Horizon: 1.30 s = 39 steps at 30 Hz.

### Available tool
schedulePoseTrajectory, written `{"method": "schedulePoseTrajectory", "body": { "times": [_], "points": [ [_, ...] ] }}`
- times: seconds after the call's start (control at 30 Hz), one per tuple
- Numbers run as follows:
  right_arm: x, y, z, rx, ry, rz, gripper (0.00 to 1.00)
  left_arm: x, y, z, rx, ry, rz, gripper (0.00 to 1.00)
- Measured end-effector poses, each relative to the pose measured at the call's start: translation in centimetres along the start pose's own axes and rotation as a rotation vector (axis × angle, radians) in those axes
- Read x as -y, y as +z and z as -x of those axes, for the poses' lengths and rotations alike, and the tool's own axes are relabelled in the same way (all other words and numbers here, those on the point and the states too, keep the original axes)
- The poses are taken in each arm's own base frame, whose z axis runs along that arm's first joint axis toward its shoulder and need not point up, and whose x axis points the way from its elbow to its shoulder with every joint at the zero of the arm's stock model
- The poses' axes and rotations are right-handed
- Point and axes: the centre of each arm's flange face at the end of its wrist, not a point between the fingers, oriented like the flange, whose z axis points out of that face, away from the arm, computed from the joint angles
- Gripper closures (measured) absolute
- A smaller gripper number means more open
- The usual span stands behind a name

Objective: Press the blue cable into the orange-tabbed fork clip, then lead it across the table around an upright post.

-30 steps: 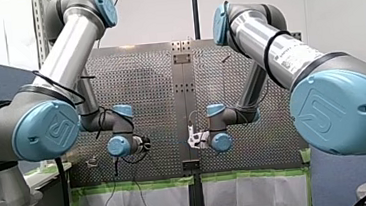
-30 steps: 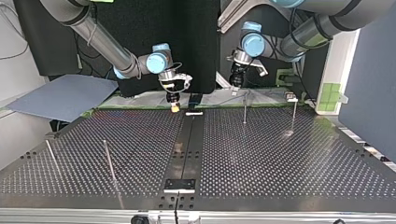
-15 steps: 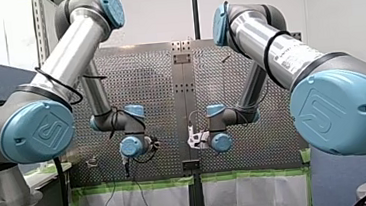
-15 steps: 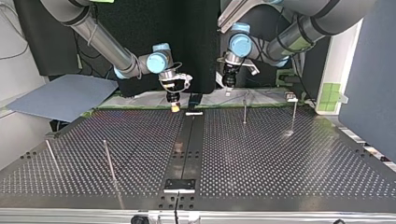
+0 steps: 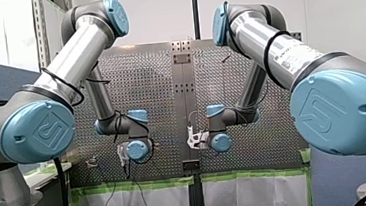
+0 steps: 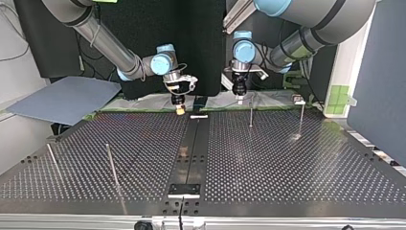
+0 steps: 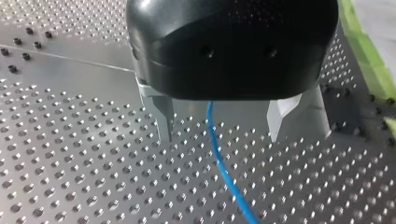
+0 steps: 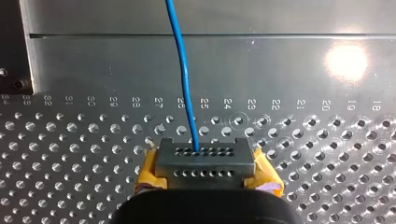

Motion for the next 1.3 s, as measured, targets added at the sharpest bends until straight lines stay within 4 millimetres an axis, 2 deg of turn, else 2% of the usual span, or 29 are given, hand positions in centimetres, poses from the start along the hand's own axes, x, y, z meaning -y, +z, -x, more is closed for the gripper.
{"method": "schedulePoseTrajectory", "body": {
  "times": [0.57,0.83,1.03,1.3],
  "points": [
    [0.3,-0.1,0.1,-0.001,0.0,-0.009,1.0,0.9,2.6,1.4,-0.004,0.025,-0.019,0.0],
    [0.4,-0.1,0.1,-0.001,0.0,-0.009,1.0,0.6,2.7,1.3,-0.017,0.03,-0.003,0.0],
    [0.4,-0.1,0.1,-0.001,0.0,-0.01,1.0,0.2,3.1,0.3,-0.028,0.03,0.005,0.0],
    [0.5,-0.1,0.1,-0.002,0.0,-0.011,1.0,0.1,3.7,0.5,-0.016,0.025,0.021,0.0]
  ]
}}
